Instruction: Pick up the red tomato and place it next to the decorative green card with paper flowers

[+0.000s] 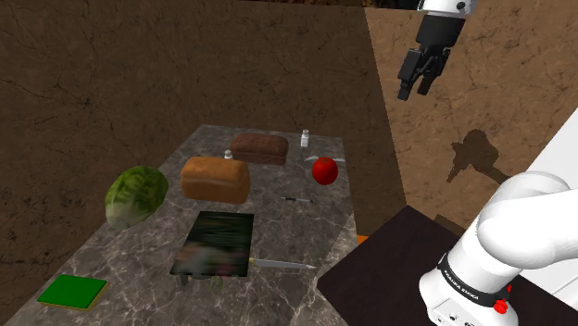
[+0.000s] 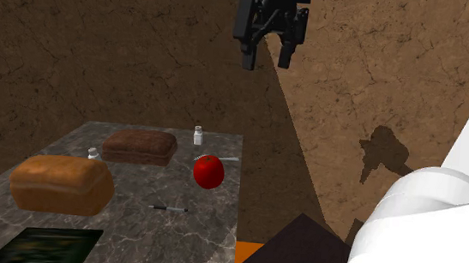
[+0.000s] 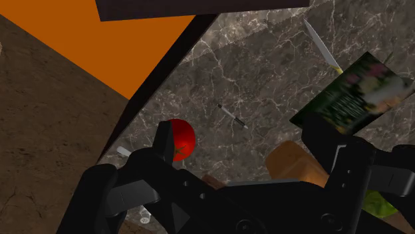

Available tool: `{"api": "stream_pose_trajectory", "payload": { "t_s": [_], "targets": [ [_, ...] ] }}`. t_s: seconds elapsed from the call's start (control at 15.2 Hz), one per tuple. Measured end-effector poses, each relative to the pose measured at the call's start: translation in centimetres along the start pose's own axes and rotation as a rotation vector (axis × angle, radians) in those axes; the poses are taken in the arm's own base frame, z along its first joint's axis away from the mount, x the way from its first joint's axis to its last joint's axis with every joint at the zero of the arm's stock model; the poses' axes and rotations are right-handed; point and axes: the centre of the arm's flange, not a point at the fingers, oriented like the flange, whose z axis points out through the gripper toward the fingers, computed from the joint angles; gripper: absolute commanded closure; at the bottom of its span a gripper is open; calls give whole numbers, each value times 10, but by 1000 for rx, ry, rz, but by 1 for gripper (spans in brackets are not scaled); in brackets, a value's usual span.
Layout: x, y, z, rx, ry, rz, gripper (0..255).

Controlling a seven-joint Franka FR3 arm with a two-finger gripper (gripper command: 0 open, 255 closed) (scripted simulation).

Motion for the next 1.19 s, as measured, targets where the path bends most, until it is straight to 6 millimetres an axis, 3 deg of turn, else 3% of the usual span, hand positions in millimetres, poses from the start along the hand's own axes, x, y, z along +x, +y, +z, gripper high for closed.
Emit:
{"api": "stream_pose_trajectory", "payload": {
  "t_s": [0.13, 0.33, 1.19],
  "targets": [
    [5, 2, 5, -1, -2, 1, 0],
    [30, 6, 28, -5, -9, 5, 0],
    [145, 33, 154, -27, -40, 27, 0]
  ]
}}
